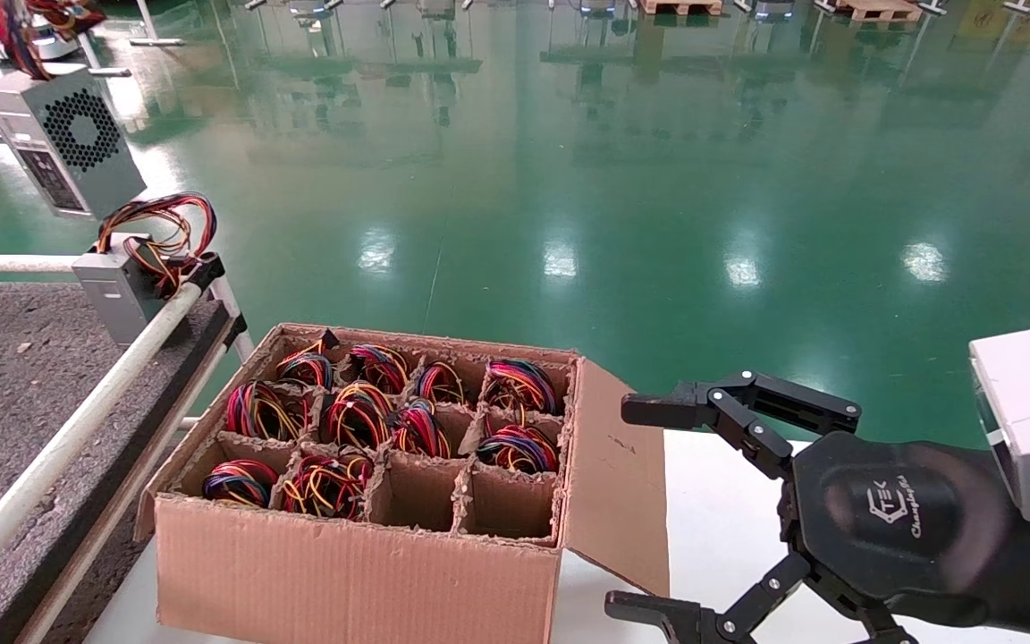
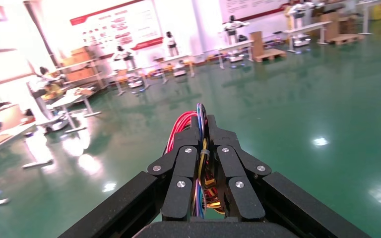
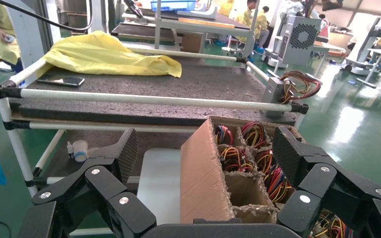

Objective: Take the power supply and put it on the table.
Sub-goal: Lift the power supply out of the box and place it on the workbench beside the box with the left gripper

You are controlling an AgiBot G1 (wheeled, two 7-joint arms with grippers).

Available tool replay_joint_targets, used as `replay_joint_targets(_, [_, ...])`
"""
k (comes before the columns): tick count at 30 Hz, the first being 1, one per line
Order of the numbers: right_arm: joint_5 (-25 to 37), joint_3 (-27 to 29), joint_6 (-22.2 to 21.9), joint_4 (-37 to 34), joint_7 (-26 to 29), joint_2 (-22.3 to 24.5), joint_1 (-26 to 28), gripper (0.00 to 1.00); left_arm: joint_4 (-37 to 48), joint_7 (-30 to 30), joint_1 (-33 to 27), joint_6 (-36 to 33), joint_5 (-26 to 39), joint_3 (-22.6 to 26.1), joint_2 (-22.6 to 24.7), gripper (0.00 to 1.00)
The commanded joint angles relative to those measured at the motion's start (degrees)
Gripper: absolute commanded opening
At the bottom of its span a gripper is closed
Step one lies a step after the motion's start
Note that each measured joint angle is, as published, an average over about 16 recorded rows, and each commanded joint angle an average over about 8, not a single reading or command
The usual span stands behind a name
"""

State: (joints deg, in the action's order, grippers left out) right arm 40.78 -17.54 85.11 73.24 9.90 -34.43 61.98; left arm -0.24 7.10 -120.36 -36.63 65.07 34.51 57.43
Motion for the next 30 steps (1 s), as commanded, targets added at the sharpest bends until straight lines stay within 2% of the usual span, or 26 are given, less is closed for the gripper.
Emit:
replay_joint_targets(1, [0.0,0.0,0.0,0.0,0.0,0.0,0.0,1.00,0.2,0.3,0.0,1.6,-0.1,-0.1,0.2,0.00])
replay_joint_targets(30, [-0.1,-0.1,0.0,0.0,0.0,0.0,0.0,1.00,0.5,3.4,2.2,9.6,-0.7,-0.5,-2.0,0.00])
